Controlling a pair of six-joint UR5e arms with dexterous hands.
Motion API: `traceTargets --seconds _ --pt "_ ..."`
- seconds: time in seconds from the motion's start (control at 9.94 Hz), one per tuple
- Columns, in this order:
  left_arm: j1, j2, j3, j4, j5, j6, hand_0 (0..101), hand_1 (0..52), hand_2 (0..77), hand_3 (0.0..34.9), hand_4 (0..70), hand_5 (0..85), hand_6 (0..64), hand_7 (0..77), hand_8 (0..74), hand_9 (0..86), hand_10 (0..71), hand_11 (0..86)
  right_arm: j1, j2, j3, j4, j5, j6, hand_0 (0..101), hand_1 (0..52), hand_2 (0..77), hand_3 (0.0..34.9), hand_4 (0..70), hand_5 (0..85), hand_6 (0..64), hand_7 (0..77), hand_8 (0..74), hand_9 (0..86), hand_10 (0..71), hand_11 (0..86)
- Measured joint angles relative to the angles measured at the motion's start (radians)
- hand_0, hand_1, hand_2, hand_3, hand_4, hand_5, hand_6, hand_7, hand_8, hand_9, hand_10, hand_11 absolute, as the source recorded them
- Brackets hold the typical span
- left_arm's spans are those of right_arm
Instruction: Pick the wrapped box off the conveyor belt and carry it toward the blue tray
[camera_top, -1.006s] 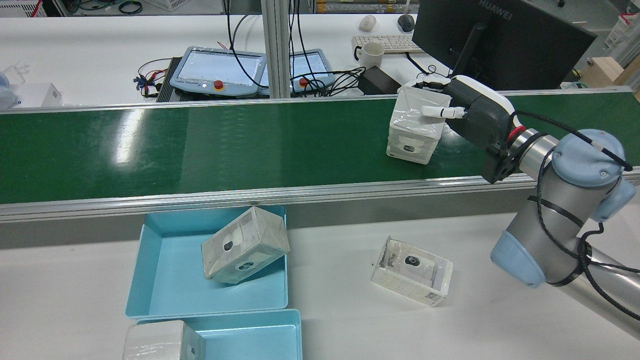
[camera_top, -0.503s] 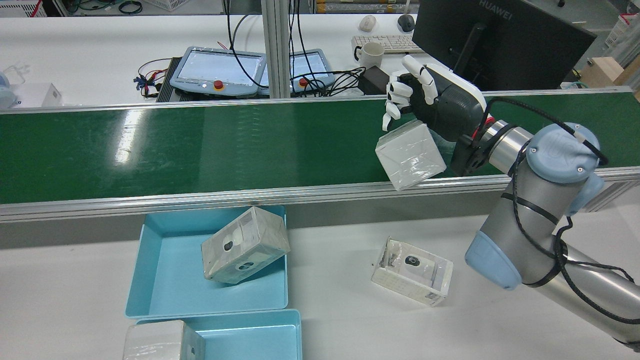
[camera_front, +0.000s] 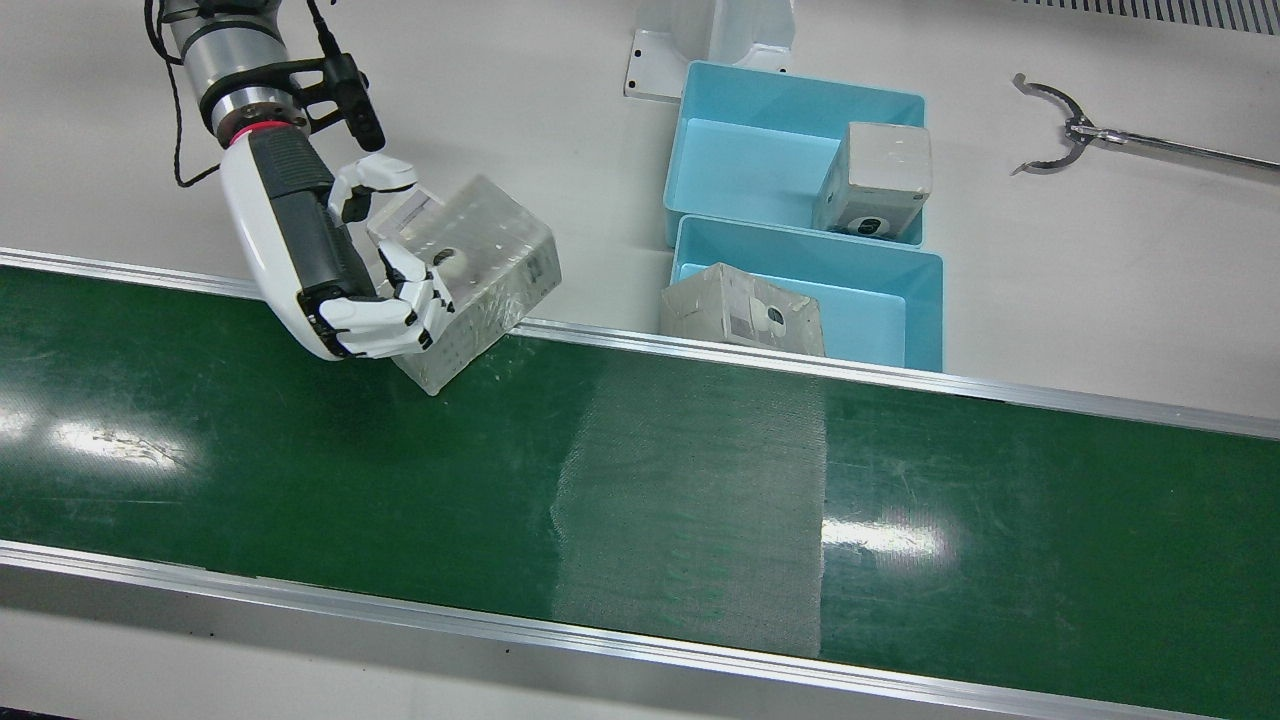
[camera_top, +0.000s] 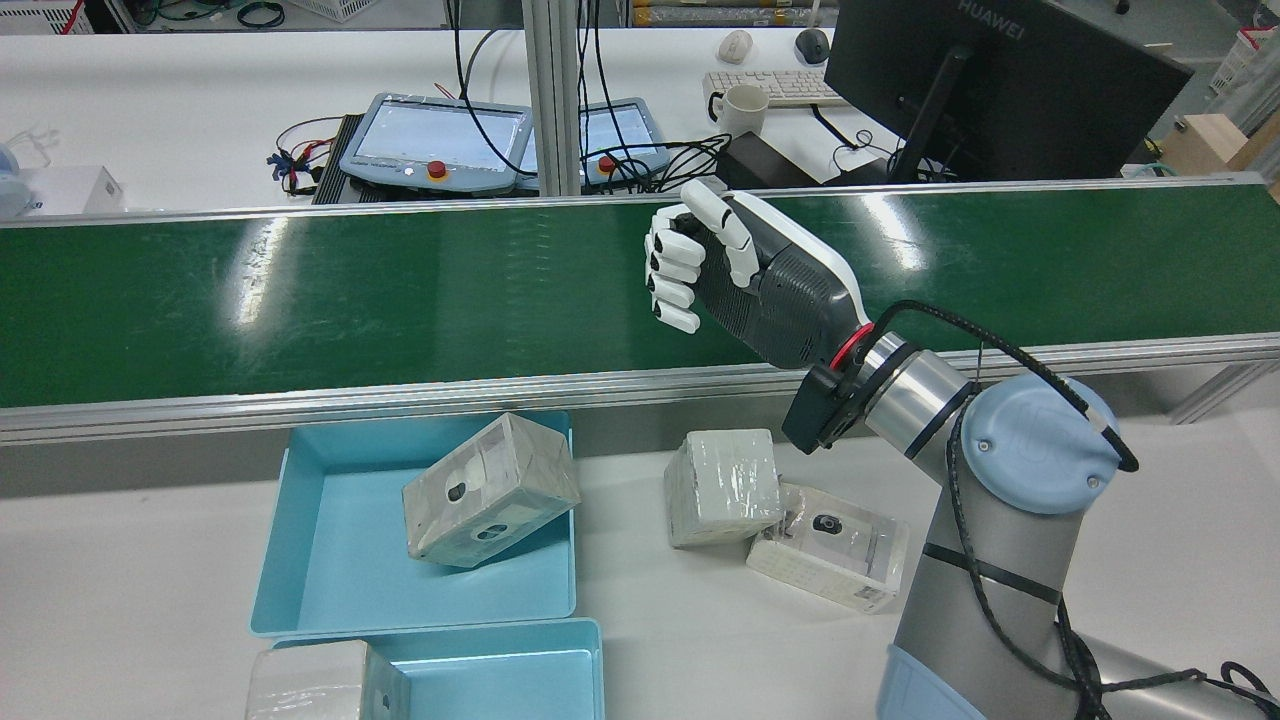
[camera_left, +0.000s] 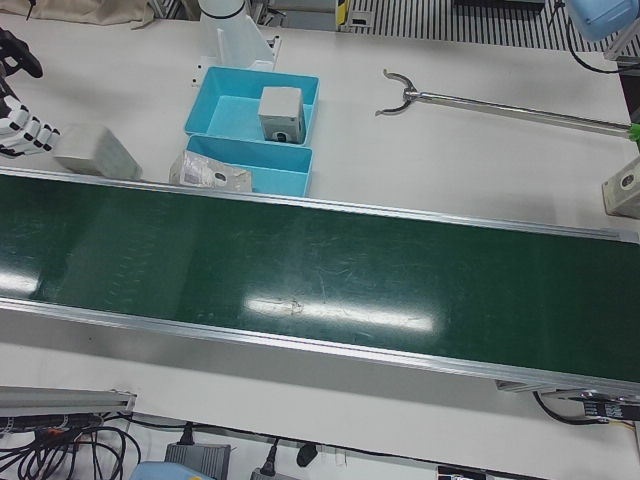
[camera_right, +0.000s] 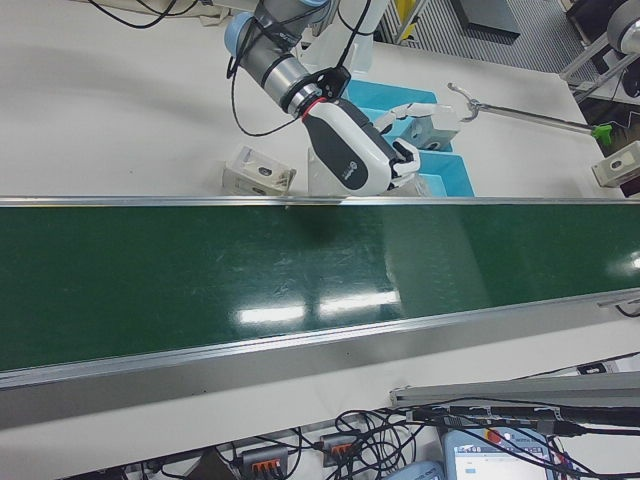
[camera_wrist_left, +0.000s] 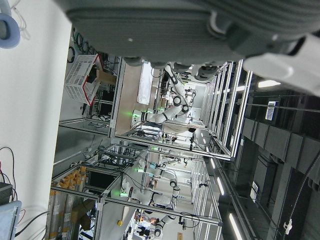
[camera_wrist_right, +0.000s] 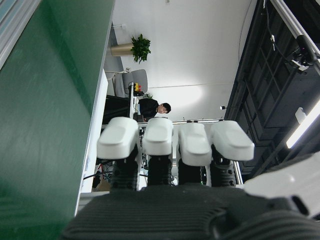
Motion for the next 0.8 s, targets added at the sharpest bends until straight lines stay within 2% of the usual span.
traceTargets --seconds 0.1,0.2,0.3,0.4,0.5,0.6,0.7,0.8 --pt "0.000 0.000 0.000 0.000 0.000 0.000 0 0.0 0.5 0.0 0.0 0.5 0.0 0.5 0.5 0.5 0.0 0.0 -0.026 0.000 0.032 0.000 0.030 -0.002 18 2.2 25.6 0.0 60.0 70.4 63.3 69.8 70.4 69.3 70.4 70.4" --pt "0.000 0.000 0.000 0.000 0.000 0.000 0 0.0 1.1 0.0 0.0 0.5 0.0 0.5 0.5 0.0 0.5 0.0 -0.025 -0.003 0.059 0.000 0.044 -0.006 18 2.2 25.6 0.0 60.0 70.4 63.3 69.8 70.4 69.3 70.4 70.4" --pt "0.000 0.000 0.000 0.000 0.000 0.000 0 0.0 1.1 0.0 0.0 0.5 0.0 0.5 0.5 0.0 0.0 0.0 0.004 -0.012 0.077 -0.001 0.041 -0.014 29 1.6 24.0 0.0 50.2 69.8 63.3 69.8 65.4 69.8 63.8 63.8" --pt "0.000 0.000 0.000 0.000 0.000 0.000 0 0.0 1.1 0.0 0.0 0.5 0.0 0.5 0.5 0.0 0.0 0.0 0.052 -0.032 0.083 -0.015 0.014 -0.021 29 1.6 24.0 0.0 50.2 69.8 63.3 69.8 65.4 69.8 63.8 63.8" --pt "0.000 0.000 0.000 0.000 0.000 0.000 0 0.0 0.5 0.0 0.0 0.5 0.0 0.5 0.0 0.5 0.0 0.0 0.110 -0.051 0.078 -0.057 -0.032 -0.026 41 1.6 11.4 5.0 27.8 63.3 63.3 69.8 50.7 57.3 47.5 45.3" --pt "0.000 0.000 0.000 0.000 0.000 0.000 0 0.0 0.5 0.0 0.0 0.5 0.0 0.5 0.0 0.5 0.0 0.0 0.179 -0.064 0.065 -0.113 -0.085 -0.028 41 1.6 11.4 5.0 27.8 63.3 63.3 69.8 50.7 57.3 47.5 45.3" --pt "0.000 0.000 0.000 0.000 0.000 0.000 0 0.0 1.1 0.0 0.0 0.5 0.0 0.5 0.0 0.5 0.0 0.0 0.246 -0.072 0.047 -0.154 -0.135 -0.029 29 1.6 2.2 11.8 5.4 45.8 61.1 62.7 32.7 39.3 27.8 26.7" --pt "0.000 0.000 0.000 0.000 0.000 0.000 0 0.0 1.1 0.0 0.0 0.5 0.0 0.5 0.0 0.5 0.0 0.0 0.310 -0.082 0.030 -0.178 -0.177 -0.029 29 1.6 2.2 11.8 5.4 45.8 61.1 62.7 32.7 39.3 27.8 26.7"
